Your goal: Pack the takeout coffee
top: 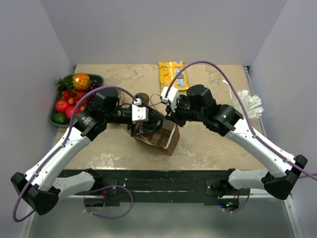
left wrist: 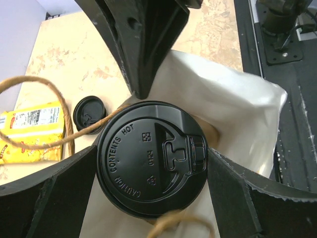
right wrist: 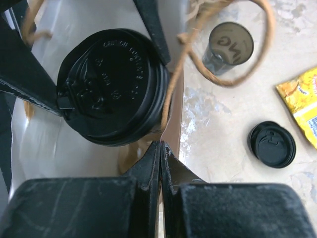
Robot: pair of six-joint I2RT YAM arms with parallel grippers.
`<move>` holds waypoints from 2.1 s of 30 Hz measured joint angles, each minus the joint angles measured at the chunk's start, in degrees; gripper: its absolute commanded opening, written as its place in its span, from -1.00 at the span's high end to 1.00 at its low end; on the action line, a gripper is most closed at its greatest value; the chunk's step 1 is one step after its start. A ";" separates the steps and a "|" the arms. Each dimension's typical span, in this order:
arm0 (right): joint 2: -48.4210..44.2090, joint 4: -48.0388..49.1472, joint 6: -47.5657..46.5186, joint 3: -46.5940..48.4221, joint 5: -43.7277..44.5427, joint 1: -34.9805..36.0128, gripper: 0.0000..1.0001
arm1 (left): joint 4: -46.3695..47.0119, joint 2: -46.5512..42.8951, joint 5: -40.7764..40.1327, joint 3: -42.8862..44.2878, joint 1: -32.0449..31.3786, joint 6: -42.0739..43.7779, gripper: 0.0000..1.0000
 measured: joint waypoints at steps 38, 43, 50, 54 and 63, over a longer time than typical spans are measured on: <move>1.05 14.49 7.78 -8.48 -2.78 -0.04 1.00 | 1.18 0.39 -6.60 -7.80 -8.87 5.31 1.00; 1.05 14.45 7.67 -8.04 -5.86 -0.04 1.00 | 1.66 1.70 -7.89 -7.78 -9.40 7.30 1.00; 1.05 13.29 6.47 -8.04 -5.99 0.76 1.00 | -1.31 3.45 -9.68 -6.21 -9.51 13.53 1.00; 0.96 13.22 6.34 -8.13 -5.99 1.22 1.00 | -4.72 3.85 -9.79 -4.55 -9.51 15.61 1.00; -0.09 15.52 5.53 -9.07 -3.48 2.38 1.00 | -3.56 2.75 -12.00 -3.10 -9.92 4.90 1.00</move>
